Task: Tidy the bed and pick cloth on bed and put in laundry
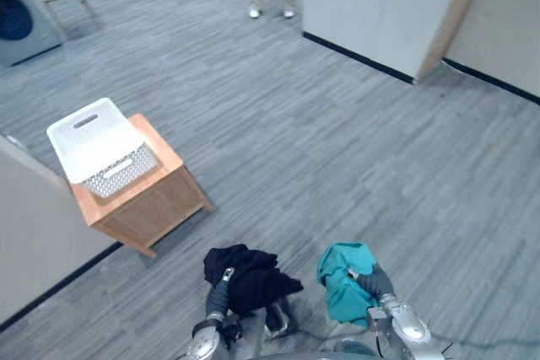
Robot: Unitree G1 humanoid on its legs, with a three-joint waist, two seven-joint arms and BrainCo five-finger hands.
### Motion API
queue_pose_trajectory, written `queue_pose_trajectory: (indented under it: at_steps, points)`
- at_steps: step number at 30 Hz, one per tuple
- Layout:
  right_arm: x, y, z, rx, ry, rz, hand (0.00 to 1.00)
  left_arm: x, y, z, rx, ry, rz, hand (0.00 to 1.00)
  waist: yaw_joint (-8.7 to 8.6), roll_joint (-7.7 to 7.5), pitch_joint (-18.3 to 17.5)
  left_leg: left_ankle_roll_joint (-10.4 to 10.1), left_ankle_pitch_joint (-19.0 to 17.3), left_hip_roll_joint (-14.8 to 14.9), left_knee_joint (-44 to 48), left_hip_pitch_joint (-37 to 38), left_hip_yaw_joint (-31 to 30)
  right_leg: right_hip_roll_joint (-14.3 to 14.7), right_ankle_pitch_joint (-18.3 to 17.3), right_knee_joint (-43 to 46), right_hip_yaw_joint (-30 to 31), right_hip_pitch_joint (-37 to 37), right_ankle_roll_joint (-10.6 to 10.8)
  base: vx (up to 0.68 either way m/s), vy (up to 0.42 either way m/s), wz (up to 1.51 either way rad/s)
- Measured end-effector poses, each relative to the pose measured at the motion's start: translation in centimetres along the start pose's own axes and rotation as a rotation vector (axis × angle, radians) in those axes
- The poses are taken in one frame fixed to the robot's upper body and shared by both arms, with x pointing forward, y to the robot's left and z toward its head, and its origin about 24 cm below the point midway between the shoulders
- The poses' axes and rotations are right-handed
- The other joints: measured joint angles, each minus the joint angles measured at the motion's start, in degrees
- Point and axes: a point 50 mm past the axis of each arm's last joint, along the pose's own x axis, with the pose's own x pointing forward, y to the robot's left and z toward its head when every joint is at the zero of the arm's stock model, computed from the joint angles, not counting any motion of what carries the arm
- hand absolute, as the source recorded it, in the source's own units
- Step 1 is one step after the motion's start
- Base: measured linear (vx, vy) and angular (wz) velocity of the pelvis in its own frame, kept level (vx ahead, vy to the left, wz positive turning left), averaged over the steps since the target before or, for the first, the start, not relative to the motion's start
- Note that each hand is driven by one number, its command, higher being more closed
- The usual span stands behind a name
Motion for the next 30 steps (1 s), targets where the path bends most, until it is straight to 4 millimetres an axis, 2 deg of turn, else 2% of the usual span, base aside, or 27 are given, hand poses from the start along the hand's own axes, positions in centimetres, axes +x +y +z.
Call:
queue_pose_trajectory:
  at_steps: [1,2,3,4,5,6,7,8,10,12,13,14,15,16,17,18,19,20,21,22,23,24,25,26,28,29,30]
  points:
    - [0.1,0.1,-0.1,0.004,0.004,0.001,1.0,-0.1,0.1,0.1,-0.002,-0.002,0.007,1.0,0.93,-0.86,-1.0,1.7,1.2,-0.2,0.4,-0.9,0.0,-0.6,-1.3,0.3,-0.2,-0.2,1.0,0.63,-0.01,-0.01]
    - [0.3,0.5,-0.4,0.025,0.015,0.009,1.0,-0.1,0.5,0.7,0.011,-0.027,0.021,1.0,2.31,-4.03,-3.0,3.4,2.0,-2.8,1.8,-1.1,0.2,-3.4,-2.3,6.3,-0.2,-1.6,3.9,0.71,0.014,0.08]
    - [0.9,0.5,0.1,0.016,0.005,0.024,1.0,-0.1,0.5,0.7,0.004,-0.026,0.031,1.0,1.91,-3.72,-3.2,9.4,4.6,-4.7,0.3,-0.1,-2.4,-7.0,-0.4,23.2,1.0,-8.5,3.6,0.73,0.01,0.33]
    - [1.1,0.5,0.1,0.019,0.011,0.026,1.0,0.0,0.5,0.8,0.018,-0.029,0.029,1.0,1.39,-4.26,-3.3,12.2,5.7,-5.6,-0.4,0.6,-4.8,-9.4,3.6,32.6,2.1,-12.1,2.7,0.64,-0.005,0.84]
    - [1.3,0.6,-0.2,0.028,0.029,0.025,1.0,0.1,0.6,0.7,0.046,-0.021,0.03,1.0,0.72,-5.17,-2.8,13.5,5.2,-7.1,-1.0,3.0,-7.2,-12.1,14.7,43.0,3.8,-15.9,0.4,0.68,-0.035,1.29]
    - [1.3,1.0,-0.5,0.033,0.051,0.029,1.0,0.1,0.9,0.4,0.086,0.003,0.043,1.0,-0.03,-5.45,-2.3,12.2,3.5,-7.5,-1.9,6.7,-12.0,-12.2,12.7,49.3,6.1,-19.7,-1.7,0.7,-0.052,1.36]
    - [1.2,1.2,-0.7,0.036,0.055,0.033,1.0,0.1,0.9,0.3,0.099,0.009,0.046,1.0,-0.17,-5.22,-2.2,11.6,2.8,-7.4,-2.3,8.6,-14.2,-11.3,10.9,49.6,7.0,-21.3,-2.1,0.68,-0.074,1.6]
    - [0.9,1.5,-1.1,0.057,0.067,0.025,1.0,0.1,1.1,0.2,0.113,0.018,0.057,1.0,-0.66,-4.34,-1.6,10.2,1.8,-6.5,-2.9,12.2,-18.6,-9.1,8.4,46.0,8.7,-23.0,-1.5,0.68,-0.122,1.6]
    - [0.4,1.9,-1.6,0.088,0.07,0.001,1.0,0.1,1.5,0.3,0.162,0.021,0.055,1.0,-2.07,-2.48,-1.3,8.4,0.1,-4.7,-3.2,16.7,-26.0,-5.5,6.3,31.8,12.6,-25.6,0.5,0.67,-0.178,1.98]
    - [0.1,1.9,-1.8,0.099,0.067,-0.017,1.0,0.6,1.8,1.2,0.206,-0.003,0.048,1.0,-2.38,-2.52,-1.4,6.3,-1.1,-3.2,-3.8,19.2,-30.4,-4.5,8.9,13.6,16.1,-27.8,3.2,0.61,-0.252,1.59]
    - [0.1,1.9,-1.8,0.106,0.065,-0.022,1.0,0.9,2.5,1.5,0.236,-0.005,0.06,1.0,-1.74,-2.83,-1.5,4.2,-2.3,-2.3,-4.2,21.3,-32.6,-4.8,13.4,-0.8,19.7,-29.0,4.8,0.68,-0.362,1.18]
    - [0.2,2.0,-1.7,0.106,0.061,-0.02,1.0,0.9,3.1,1.6,0.246,-0.002,0.077,1.0,-1.54,-3.36,-1.6,2.2,-3.6,-2.1,-4.2,23.0,-33.3,-5.6,15.5,-5.0,21.5,-30.4,6.7,0.81,-0.483,1.23]
    - [0.3,2.1,-1.5,0.11,0.056,-0.016,1.0,0.6,4.0,1.5,0.26,0.006,0.101,1.0,-1.59,-4.37,-1.7,0.7,-6.0,-1.6,-4.4,25.8,-33.4,-6.9,16.1,-5.7,22.8,-31.5,7.7,0.82,-0.547,1.18]
    - [0.3,2.1,-1.6,0.109,0.059,-0.016,1.0,-0.1,4.9,1.0,0.256,0.022,0.129,1.0,-2.33,-4.11,-2.2,0.7,-10.8,-0.4,-4.6,29.3,-33.9,-7.4,15.8,-2.5,23.0,-31.5,7.2,0.71,-0.509,1.08]
    - [0.2,2.0,-1.7,0.104,0.069,-0.015,1.0,-0.5,5.3,0.5,0.253,0.041,0.148,1.0,-2.6,-4.28,-3.1,-0.3,-13.0,0.5,-4.6,31.4,-35.0,-6.8,18.4,2.0,23.9,-32.7,6.0,0.75,-0.529,0.89]
    - [0.2,1.4,-1.8,0.085,0.084,-0.02,1.0,-1.6,6.0,-0.9,0.243,0.09,0.186,1.0,-2.23,-2.8,-5.6,-1.0,-13.9,2.2,1.3,31.1,-35.6,-4.9,19.3,10.8,23.8,-35.2,4.9,0.61,-0.422,0.44]
    - [0.2,1.2,-1.7,0.079,0.084,-0.024,1.0,-1.8,6.0,-1.2,0.239,0.099,0.19,1.0,-1.74,-2.22,-5.7,-0.9,-13.6,2.9,8.9,27.9,-35.7,-4.3,19.6,13.9,23.9,-35.7,3.8,0.82,-0.589,0.32]
    - [0.3,-0.3,-1.2,0.045,0.079,-0.039,1.0,-2.3,5.1,-2.3,0.198,0.129,0.186,1.0,-1.65,1.8,-5.6,-0.5,-6.7,8.0,28.0,19.2,-35.7,-1.3,16.0,15.5,21.1,-33.7,0.8,0.77,-0.507,0.22]
    - [0.5,-0.8,-0.8,0.035,0.071,-0.048,1.0,-2.4,4.3,-2.8,0.168,0.137,0.179,1.0,-1.37,5.01,-5.4,1.7,3.5,12.4,38.8,13.1,-35.3,1.6,15.0,12.7,19.2,-30.1,-0.6,0.75,-0.472,0.2]
    - [0.6,-1.0,-0.7,0.033,0.07,-0.052,1.0,-2.3,4.1,-2.7,0.162,0.132,0.174,1.0,-1.25,5.55,-5.1,1.8,3.3,13.5,43.2,10.2,-34.7,2.4,14.6,11.3,18.4,-28.1,-1.4,0.63,-0.349,0.33]
    - [0.7,-1.1,-0.5,0.037,0.065,-0.055,1.0,-2.3,4.1,-2.6,0.164,0.126,0.17,1.0,-1.4,4.3,-4.2,2.0,1.1,13.2,46.8,6.0,-31.4,2.3,13.8,8.3,17.3,-23.1,-2.2,0.61,-0.383,0.44]
    - [0.7,-1.1,-0.5,0.034,0.059,-0.046,1.0,-2.1,4.2,-2.3,0.164,0.115,0.169,1.0,-1.54,2.79,-3.3,1.4,-0.6,11.7,44.4,5.1,-27.6,1.6,13.7,5.4,16.2,-18.7,-2.9,0.59,-0.394,0.5]
    - [0.7,-1.1,-0.5,0.03,0.055,-0.041,1.0,-2.1,4.1,-2.1,0.16,0.106,0.167,1.0,-1.59,2.14,-3.0,1.1,-1.2,10.7,41.5,4.6,-25.1,1.6,13.6,3.3,15.7,-16.3,-3.0,0.55,-0.359,0.56]
    - [0.6,-1.4,-0.3,0.011,0.037,-0.046,1.0,-1.9,3.8,-1.5,0.147,0.076,0.157,1.0,-1.38,1.22,-2.8,1.0,-1.6,7.7,32.5,3.3,-19.6,1.7,13.1,-1.4,13.9,-11.6,-2.9,0.52,-0.315,0.72]
    - [0.6,-1.7,0.0,0.0,0.023,-0.053,1.0,-1.6,3.2,-0.8,0.131,0.039,0.145,1.0,-1.44,0.79,-2.9,0.3,-1.2,4.6,18.9,1.9,-9.8,1.9,13.2,-6.0,9.7,-7.9,-3.1,0.5,-0.275,0.95]
    - [0.5,-2.0,0.0,-0.011,0.019,-0.057,1.0,-1.5,2.6,-0.7,0.11,0.022,0.136,1.0,-1.37,1.09,-3.1,0.6,-0.8,3.5,10.9,1.8,1.1,3.3,13.1,-8.6,4.9,-5.4,-3.0,0.46,-0.238,0.97]
    - [0.5,-1.9,0.1,-0.015,0.017,-0.054,1.0,-1.5,2.3,-0.7,0.102,0.015,0.132,1.0,-0.66,1.3,-3.2,1.1,-1.0,3.1,7.6,1.9,7.1,4.4,11.8,-8.9,1.8,-4.1,-3.1,0.45,-0.226,0.94]
